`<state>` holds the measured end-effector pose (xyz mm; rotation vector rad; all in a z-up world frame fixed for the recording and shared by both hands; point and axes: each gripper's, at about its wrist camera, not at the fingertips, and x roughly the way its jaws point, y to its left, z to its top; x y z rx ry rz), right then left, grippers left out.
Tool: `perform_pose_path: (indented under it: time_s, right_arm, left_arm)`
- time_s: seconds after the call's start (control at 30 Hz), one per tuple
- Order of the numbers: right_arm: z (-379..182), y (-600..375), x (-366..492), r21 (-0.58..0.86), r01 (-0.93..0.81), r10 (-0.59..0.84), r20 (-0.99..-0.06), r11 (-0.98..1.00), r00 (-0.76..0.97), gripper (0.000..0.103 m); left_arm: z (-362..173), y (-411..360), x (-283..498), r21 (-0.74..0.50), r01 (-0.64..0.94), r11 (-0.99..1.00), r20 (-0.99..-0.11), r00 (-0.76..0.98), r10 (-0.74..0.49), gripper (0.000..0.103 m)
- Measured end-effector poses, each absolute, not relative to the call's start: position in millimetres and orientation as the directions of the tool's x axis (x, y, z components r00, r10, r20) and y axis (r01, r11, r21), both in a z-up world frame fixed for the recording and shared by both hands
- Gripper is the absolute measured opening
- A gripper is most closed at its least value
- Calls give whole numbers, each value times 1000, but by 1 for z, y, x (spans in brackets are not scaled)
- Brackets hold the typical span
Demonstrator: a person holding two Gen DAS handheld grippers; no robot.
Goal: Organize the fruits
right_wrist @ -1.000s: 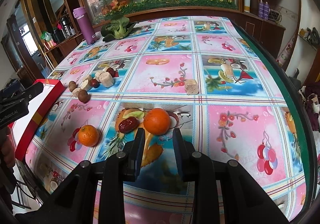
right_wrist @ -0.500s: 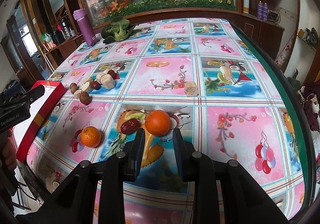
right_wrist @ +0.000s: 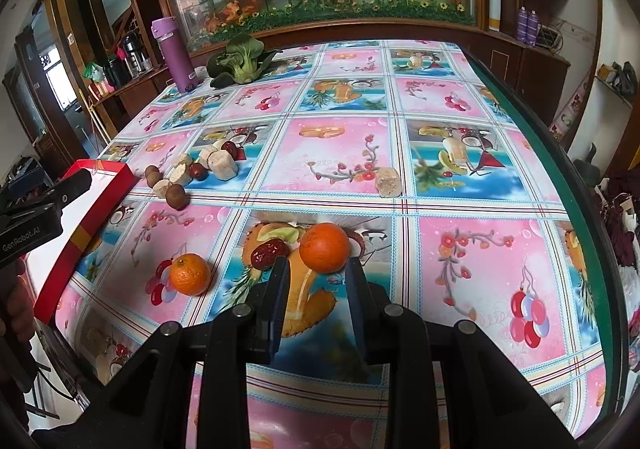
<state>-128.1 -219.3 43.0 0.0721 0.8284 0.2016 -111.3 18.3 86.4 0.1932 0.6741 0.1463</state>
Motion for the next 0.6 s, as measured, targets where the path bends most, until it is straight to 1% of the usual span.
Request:
perform_pose_path:
  time_s: [0.47, 0.6]
  right_arm:
    - [43, -219, -129, 142, -151, 206, -725, 978, 657, 28]
    - [41, -220, -130, 138, -149, 202, -734, 979, 649, 28]
  left_arm:
    - [85, 20, -111, 225, -71, 972, -605, 772, 197, 103]
    - [85, 20, -115, 215, -36, 976, -622, 765, 165, 103]
